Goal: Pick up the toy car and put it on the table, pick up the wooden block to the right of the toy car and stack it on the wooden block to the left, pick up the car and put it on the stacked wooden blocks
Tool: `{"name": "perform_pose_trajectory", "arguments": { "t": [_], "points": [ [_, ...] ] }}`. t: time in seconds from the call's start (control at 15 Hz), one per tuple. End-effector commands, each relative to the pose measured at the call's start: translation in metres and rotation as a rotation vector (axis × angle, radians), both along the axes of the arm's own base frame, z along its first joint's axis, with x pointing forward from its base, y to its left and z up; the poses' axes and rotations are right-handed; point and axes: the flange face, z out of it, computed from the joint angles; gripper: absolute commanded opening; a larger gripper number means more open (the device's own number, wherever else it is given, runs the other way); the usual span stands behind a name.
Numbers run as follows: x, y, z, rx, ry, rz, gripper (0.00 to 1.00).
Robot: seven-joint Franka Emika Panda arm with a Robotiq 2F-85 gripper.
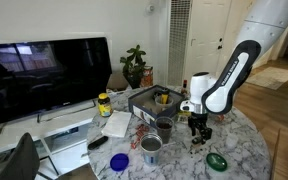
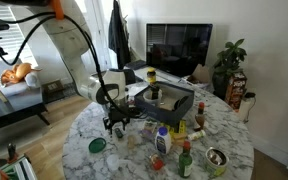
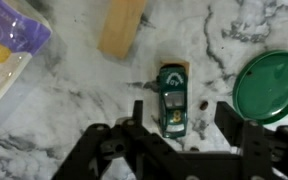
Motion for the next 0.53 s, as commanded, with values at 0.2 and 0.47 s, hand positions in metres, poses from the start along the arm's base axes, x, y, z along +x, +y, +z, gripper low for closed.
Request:
{"name": "perform_pose_trajectory", "arguments": {
  "t": [0.2, 0.47],
  "points": [
    [0.004, -0.004, -0.006, 0.010, -0.019, 0.048, 0.20],
    [0.010, -0.005, 0.006, 0.009, -0.042, 0.045, 0.07]
  ]
}}
